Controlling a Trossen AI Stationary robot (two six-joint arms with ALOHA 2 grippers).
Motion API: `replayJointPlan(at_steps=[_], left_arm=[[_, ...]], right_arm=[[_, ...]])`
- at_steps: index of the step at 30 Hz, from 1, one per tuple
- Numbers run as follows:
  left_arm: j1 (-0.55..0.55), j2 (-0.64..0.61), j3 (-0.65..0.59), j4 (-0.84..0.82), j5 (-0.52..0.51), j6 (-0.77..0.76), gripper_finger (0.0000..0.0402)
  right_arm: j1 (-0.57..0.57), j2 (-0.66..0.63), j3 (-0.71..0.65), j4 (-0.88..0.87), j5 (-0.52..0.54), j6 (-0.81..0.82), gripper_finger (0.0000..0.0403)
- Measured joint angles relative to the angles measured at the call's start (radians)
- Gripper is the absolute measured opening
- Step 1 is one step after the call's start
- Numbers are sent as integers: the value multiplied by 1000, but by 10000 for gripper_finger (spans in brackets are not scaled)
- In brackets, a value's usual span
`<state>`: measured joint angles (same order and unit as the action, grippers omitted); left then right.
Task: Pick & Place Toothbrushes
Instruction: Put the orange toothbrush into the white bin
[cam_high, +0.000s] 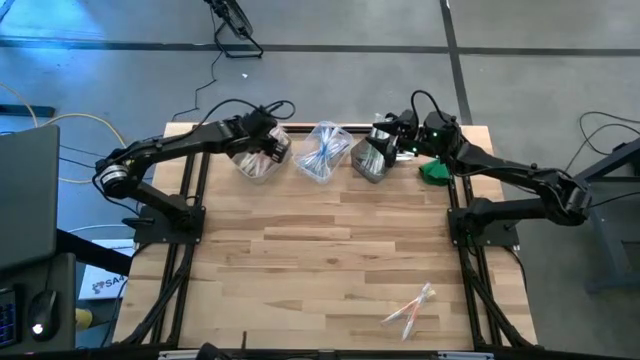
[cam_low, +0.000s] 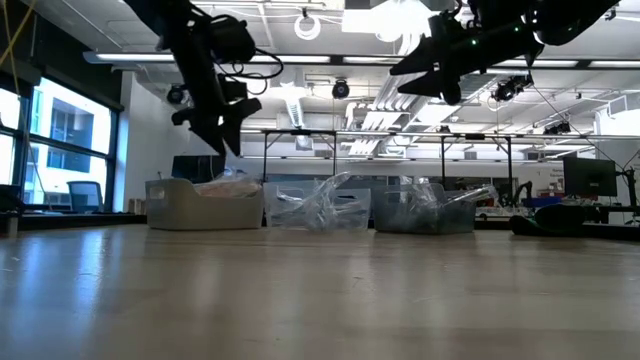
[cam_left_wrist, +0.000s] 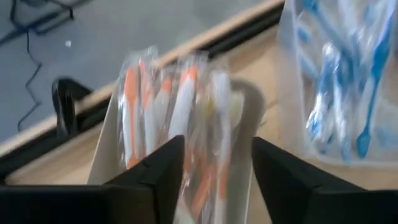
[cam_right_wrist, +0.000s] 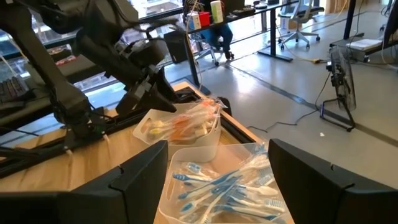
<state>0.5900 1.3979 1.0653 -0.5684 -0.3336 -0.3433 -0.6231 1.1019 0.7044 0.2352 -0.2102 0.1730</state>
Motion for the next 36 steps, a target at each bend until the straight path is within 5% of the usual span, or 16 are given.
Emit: replayJointPlan(at_steps=[10, 18, 26, 36], left_arm=[[-1, -37, 0, 192, -6, -24, 208], [-1, -72, 0, 240, 70, -55, 164], [-1, -72, 0, 275, 173, -47, 113], [-1, -72, 0, 271, 422, 6, 99]], right_arm=[[0, -113, 0, -128, -42, 6, 270], [52, -250, 0, -386, -132, 178, 270], [239, -281, 0, -459, -124, 410, 270], [571, -220, 0, -471, 67, 872, 270]])
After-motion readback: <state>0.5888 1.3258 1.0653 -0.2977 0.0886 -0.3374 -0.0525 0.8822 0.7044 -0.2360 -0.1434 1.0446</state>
